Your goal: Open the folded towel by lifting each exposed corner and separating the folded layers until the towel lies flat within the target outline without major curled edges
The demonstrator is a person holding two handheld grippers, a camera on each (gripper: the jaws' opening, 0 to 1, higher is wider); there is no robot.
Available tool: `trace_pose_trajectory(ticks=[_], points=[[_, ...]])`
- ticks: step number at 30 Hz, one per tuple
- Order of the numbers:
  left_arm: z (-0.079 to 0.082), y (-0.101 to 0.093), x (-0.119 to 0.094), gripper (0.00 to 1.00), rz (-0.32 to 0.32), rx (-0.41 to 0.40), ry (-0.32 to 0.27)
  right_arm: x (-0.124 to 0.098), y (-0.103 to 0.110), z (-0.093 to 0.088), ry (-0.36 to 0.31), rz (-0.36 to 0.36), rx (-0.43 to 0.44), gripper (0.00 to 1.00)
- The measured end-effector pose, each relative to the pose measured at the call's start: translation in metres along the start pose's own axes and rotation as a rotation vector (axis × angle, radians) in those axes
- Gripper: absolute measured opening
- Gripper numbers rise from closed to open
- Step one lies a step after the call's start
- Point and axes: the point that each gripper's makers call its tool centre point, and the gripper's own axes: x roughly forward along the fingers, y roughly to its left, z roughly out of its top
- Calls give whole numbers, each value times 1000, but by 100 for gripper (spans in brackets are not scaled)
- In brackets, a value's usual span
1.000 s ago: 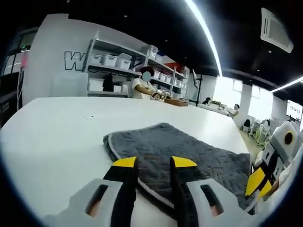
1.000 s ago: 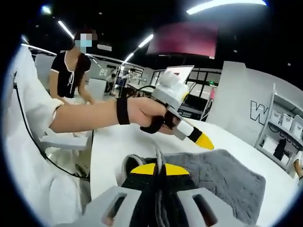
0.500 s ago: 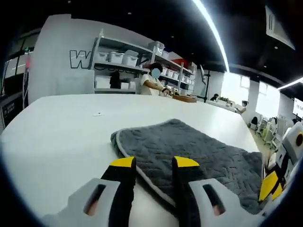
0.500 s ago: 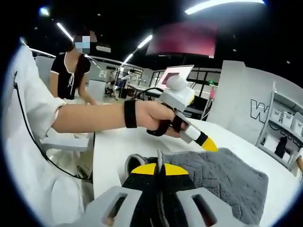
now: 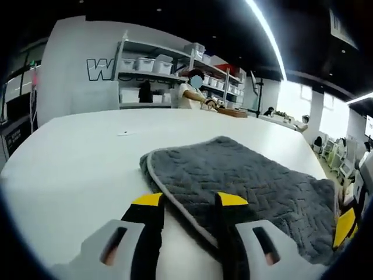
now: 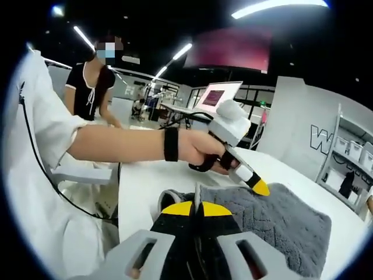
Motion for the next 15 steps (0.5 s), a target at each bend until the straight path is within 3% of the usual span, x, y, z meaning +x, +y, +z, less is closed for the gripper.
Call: trace_pose_trajectory(ticks=[9, 15], points=[[-1, 5, 6, 32, 3, -6, 21, 0, 2, -2, 0, 1, -3, 0], [9, 3, 8, 27, 3, 10, -12, 0, 3, -2, 0, 4, -3, 0]])
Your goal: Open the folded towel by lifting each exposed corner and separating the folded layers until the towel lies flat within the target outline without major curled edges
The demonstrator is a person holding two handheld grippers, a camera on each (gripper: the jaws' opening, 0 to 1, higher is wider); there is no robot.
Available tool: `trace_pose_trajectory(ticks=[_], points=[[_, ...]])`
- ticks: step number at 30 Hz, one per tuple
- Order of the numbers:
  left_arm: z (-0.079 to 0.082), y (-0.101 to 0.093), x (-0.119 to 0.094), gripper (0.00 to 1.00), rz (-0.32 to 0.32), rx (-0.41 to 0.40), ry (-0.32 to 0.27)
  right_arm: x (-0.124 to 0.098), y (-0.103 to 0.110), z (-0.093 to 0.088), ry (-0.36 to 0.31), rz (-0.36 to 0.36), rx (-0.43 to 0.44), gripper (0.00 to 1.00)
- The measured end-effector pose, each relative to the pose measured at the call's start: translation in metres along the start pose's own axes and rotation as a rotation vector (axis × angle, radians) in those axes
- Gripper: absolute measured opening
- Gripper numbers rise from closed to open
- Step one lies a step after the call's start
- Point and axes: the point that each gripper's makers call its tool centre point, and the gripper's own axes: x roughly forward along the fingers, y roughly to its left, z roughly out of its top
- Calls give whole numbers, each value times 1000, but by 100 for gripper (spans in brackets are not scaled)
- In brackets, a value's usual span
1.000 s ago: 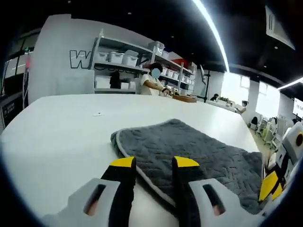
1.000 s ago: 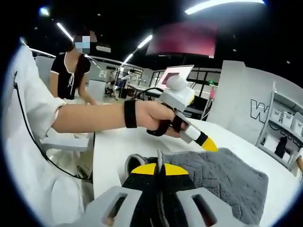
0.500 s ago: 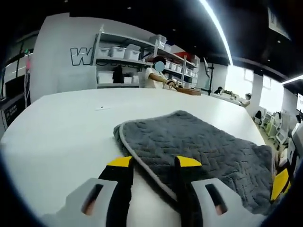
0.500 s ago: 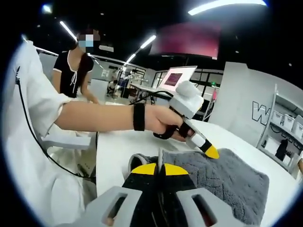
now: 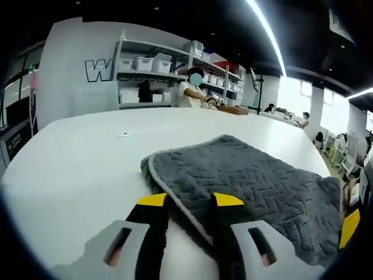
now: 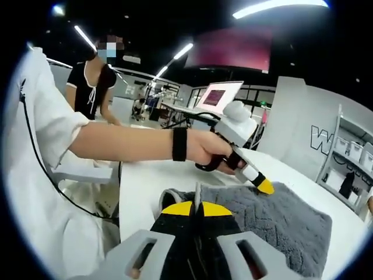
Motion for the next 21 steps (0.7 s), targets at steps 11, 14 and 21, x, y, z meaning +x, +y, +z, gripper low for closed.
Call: trace_pose_trajectory(ticks=[11, 14, 21], points=[[-2, -1, 9, 29, -7, -30, 6, 0, 1, 0, 0, 4, -4, 0], [0, -2, 11, 29, -7, -35, -3, -1, 2, -1, -1, 6, -4, 0], [2, 2, 18, 28, 16, 14, -16, -2, 3, -1, -4, 4, -1, 0]])
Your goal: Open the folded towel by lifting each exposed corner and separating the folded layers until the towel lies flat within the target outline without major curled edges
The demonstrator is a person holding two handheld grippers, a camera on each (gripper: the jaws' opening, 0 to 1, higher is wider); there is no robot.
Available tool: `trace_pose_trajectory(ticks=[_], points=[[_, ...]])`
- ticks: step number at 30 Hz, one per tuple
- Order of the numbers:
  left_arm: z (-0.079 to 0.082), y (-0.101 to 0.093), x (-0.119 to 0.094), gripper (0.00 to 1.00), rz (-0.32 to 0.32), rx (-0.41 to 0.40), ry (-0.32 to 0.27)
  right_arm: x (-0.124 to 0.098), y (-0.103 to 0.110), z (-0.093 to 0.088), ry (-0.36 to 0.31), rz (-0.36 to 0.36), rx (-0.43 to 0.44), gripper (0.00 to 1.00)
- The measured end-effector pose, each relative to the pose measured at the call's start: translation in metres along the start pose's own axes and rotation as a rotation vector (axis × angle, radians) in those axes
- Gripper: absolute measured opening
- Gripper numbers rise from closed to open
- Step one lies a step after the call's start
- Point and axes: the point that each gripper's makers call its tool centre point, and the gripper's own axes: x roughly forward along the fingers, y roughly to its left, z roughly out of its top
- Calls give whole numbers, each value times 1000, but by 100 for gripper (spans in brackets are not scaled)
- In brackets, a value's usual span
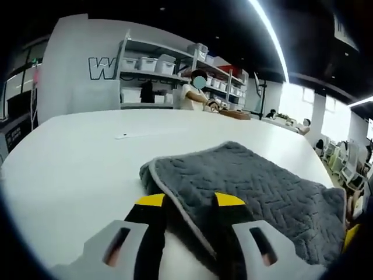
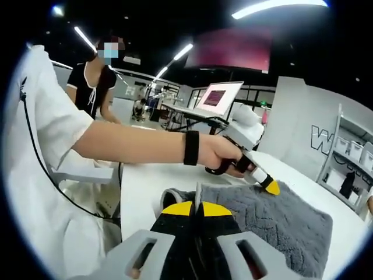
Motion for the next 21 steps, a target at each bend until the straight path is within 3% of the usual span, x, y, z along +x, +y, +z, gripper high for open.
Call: trace_pose_trajectory(ticks=[3, 21], points=[[1, 4, 2, 28, 2, -55, -8, 0, 1, -1, 3, 4, 4, 0], [11, 16, 17, 23, 27, -66, -21, 0, 3, -2, 3, 3, 2, 0]])
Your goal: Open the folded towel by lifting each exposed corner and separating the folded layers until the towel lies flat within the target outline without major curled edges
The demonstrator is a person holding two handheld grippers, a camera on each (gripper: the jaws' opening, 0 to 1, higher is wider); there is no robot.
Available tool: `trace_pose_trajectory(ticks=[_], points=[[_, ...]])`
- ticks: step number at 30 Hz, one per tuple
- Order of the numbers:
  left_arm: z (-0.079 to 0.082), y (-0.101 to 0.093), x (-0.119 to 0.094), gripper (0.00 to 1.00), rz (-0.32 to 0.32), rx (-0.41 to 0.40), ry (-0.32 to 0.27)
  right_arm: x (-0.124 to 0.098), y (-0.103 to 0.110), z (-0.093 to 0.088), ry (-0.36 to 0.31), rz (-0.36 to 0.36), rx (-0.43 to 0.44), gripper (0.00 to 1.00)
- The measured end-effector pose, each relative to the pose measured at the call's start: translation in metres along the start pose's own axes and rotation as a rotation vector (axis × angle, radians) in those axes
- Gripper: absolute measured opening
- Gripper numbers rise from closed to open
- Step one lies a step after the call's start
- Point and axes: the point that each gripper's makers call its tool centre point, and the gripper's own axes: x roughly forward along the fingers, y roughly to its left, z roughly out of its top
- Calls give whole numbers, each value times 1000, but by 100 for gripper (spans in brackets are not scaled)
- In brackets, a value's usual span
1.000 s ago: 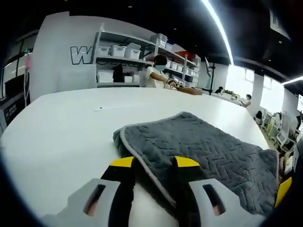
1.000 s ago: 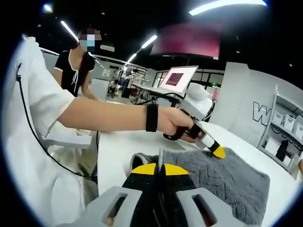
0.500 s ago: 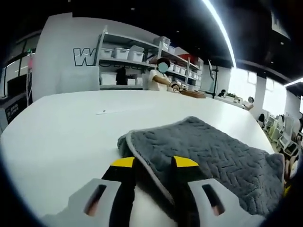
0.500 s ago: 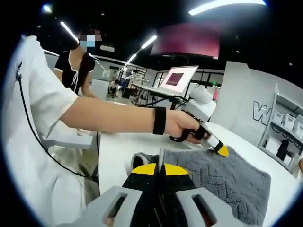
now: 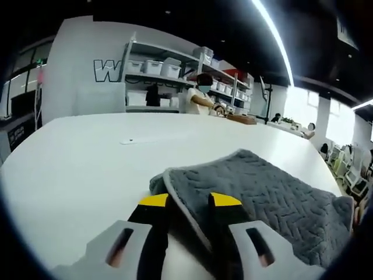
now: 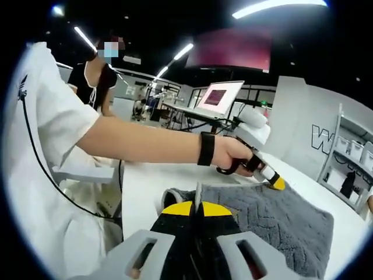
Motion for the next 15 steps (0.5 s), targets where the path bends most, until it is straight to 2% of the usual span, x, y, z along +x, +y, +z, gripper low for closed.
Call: trace_pose_trajectory(ticks=[9, 15], points=[[3, 10, 7, 16, 24, -22, 6, 1, 1, 1, -5, -2, -2, 0], [4, 9, 13, 11, 8, -33, 6, 0, 1, 2, -12, -6, -3, 0]])
